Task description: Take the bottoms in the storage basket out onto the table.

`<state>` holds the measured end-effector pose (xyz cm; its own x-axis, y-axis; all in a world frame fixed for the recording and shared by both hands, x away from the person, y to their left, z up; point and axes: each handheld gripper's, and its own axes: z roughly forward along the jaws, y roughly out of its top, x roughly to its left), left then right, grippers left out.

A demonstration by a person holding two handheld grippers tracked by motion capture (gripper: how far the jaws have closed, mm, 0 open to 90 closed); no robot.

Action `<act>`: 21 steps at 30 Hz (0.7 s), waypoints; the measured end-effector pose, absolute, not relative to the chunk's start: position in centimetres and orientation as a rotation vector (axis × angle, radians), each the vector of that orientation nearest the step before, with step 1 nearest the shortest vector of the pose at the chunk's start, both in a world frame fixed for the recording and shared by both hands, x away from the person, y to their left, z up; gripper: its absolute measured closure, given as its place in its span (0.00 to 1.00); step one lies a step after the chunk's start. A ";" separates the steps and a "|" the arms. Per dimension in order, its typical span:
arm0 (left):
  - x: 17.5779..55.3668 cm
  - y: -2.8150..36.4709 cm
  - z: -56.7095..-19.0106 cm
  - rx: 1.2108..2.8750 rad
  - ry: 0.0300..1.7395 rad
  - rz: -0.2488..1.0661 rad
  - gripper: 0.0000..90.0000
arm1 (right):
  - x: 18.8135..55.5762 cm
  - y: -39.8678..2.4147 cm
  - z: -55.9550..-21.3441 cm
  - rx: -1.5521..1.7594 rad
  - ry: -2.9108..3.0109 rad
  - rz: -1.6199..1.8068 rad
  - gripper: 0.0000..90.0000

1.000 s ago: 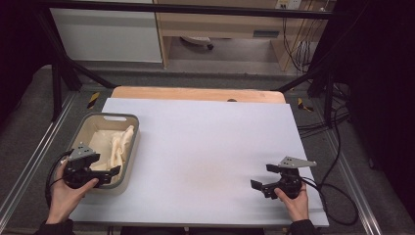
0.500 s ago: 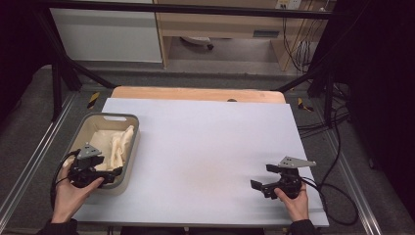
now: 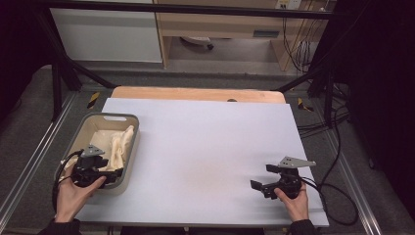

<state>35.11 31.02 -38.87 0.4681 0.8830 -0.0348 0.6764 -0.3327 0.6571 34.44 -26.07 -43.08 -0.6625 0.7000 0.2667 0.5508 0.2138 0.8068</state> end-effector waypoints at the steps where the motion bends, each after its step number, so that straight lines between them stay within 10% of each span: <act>1: 35.1 31.0 -38.8 2.119 1.284 0.439 0.35 | 34.4 -26.1 -43.1 1.208 2.321 1.438 0.01; 21: 35.3 31.1 -38.4 2.116 1.313 0.505 0.49 | 34.5 -26.1 -43.1 1.211 2.321 1.436 0.01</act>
